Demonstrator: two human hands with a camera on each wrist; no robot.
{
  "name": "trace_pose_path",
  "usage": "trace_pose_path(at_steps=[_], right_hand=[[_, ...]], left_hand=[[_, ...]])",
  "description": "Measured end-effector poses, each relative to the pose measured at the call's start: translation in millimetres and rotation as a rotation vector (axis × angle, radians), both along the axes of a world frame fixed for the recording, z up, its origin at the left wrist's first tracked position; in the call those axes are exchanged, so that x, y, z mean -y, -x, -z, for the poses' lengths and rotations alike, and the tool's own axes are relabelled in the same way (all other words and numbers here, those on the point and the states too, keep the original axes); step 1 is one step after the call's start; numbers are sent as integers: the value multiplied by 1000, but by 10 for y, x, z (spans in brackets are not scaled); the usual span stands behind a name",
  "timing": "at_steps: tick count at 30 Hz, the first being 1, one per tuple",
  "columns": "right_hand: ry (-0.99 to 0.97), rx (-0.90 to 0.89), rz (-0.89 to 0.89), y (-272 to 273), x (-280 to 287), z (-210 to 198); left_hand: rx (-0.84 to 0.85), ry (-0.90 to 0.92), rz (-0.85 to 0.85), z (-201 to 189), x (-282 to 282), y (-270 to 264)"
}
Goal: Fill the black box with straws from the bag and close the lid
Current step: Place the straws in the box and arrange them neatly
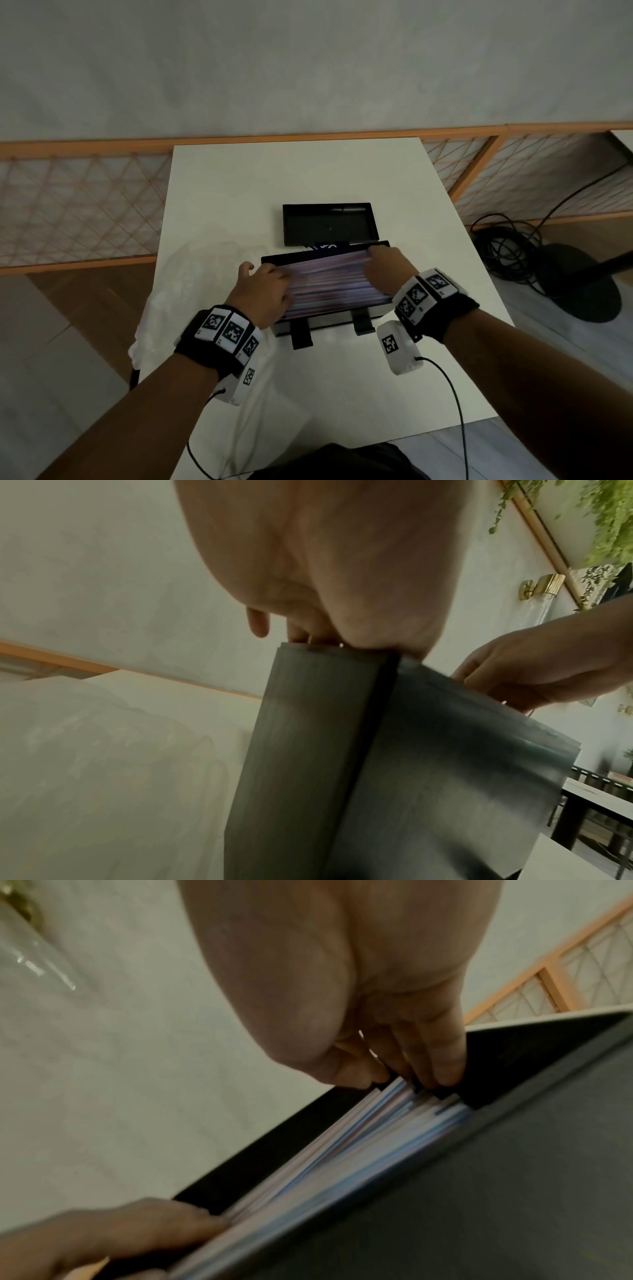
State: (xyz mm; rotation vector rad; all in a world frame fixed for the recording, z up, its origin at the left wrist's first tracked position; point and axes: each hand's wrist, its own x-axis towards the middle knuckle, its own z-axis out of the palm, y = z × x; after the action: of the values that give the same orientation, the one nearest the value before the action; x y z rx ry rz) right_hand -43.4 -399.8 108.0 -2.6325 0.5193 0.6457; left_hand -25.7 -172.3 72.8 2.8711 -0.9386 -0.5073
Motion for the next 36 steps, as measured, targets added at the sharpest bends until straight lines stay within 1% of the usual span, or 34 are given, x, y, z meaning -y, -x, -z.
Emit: trace_pose_path(at_steps=[2,4,5,7,8,10,13,14,18,20,22,23,24,26,28,30,31,33,35,36], right_hand=[[47,-2,-40,24,-4,32],[122,64,-114,64,-23,27],[167,99,-195,78,-43,37],[245,104,-398,128,-92,86],[280,104,-483,147,-104,113],[279,85,-575,161,-69,157],[171,6,-603,132,21,175],[172,7,-613,108,42,174],[289,53,-636,29,54,146],[321,76,-628,8,82,126],[297,104,-617,14,136,80],[277,125,-620,19,155,54],[250,146,-637,23,165,42],[169,153,-661,25,129,53],[96,85,-638,41,50,118],[58,42,-635,73,17,176],[56,37,-624,78,24,164],[61,66,-612,57,58,118],[58,128,-601,25,92,79],[69,149,-608,6,93,80]], left_hand=[[-53,1,13,-35,23,15],[-61,52,0,-61,24,22],[-48,88,-24,-69,15,17],[-20,120,-55,-71,-13,0],[-23,107,-47,-70,-25,-12],[-56,61,-10,-73,-35,-33],[-92,31,16,-95,-26,-51],[-87,21,16,-97,-14,-55],[-6,-1,-17,-58,44,-57],[4,75,-41,-35,28,-48],[-55,267,-52,-48,-23,-52],[-59,334,-59,-70,-57,-62],[-26,354,-66,-97,-88,-74],[37,255,-60,-136,-119,-88],[35,114,-3,-147,-97,-87],[43,50,21,-138,-54,-79],[51,64,3,-133,-37,-69],[77,164,-46,-132,-10,-52],[90,228,-53,-170,45,-41],[68,240,-52,-190,72,-47]])
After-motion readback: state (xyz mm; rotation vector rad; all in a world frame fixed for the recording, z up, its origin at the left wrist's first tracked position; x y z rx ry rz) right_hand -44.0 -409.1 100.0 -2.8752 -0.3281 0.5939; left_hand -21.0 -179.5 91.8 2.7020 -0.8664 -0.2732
